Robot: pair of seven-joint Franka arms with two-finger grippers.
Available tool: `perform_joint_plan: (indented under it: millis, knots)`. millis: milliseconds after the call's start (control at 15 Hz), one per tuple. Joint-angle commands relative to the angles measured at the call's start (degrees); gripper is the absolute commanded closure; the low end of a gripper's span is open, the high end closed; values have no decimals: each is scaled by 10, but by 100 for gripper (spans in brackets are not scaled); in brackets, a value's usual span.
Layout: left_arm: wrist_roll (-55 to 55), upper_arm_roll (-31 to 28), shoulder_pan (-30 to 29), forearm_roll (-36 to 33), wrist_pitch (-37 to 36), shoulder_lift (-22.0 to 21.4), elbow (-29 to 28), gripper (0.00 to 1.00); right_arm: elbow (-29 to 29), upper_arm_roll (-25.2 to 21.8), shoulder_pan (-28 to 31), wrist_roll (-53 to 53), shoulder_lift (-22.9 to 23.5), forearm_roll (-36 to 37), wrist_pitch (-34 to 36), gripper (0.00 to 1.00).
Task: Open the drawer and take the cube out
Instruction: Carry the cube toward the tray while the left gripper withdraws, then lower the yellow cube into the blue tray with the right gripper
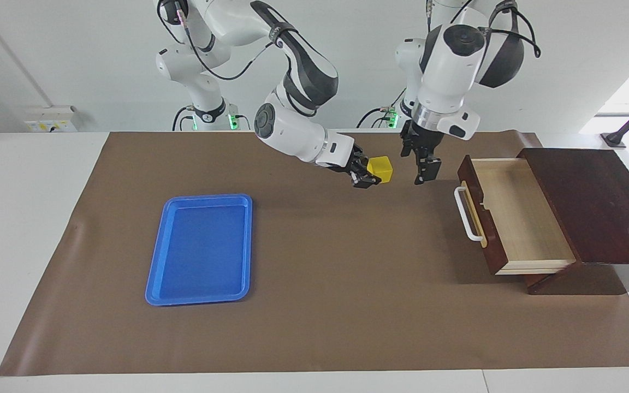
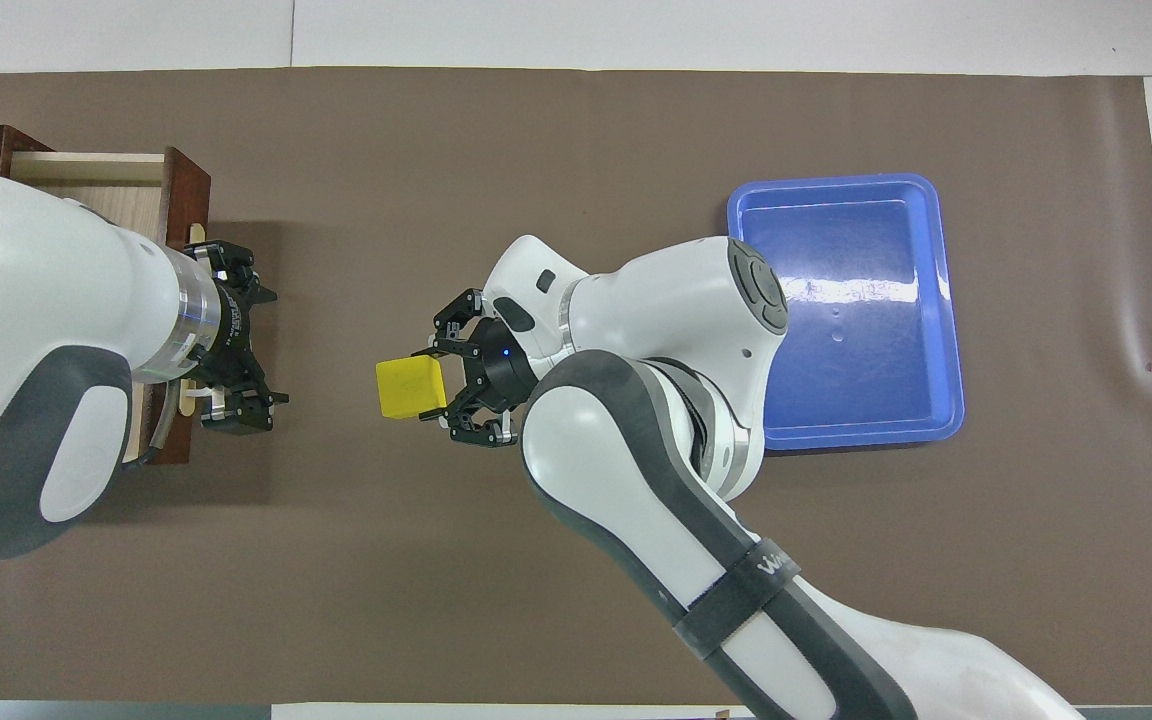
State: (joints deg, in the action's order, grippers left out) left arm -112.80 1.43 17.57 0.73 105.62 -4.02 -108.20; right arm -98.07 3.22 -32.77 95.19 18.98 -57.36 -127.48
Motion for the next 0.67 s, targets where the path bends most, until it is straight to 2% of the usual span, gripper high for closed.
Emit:
perform_joint_plan:
  millis: [0, 200, 333, 400, 600]
  knots:
    - [42, 4, -17, 5, 15, -16, -40, 0, 7, 4, 31, 9, 1, -13, 35, 100]
    - [102, 4, -50, 5, 49, -6, -58, 0, 7, 3, 90, 12, 0, -7, 97, 100]
    - [135, 4, -61, 0, 75, 15, -60, 0, 3, 1, 137, 28, -1, 0, 132, 100]
    - [156, 3, -61, -3, 103, 37, -58, 0, -2, -1, 182, 47, -2, 23, 155, 100]
    - [192, 3, -67, -30, 132, 64, -54, 0, -12, -1, 250, 60, -3, 87, 169, 100]
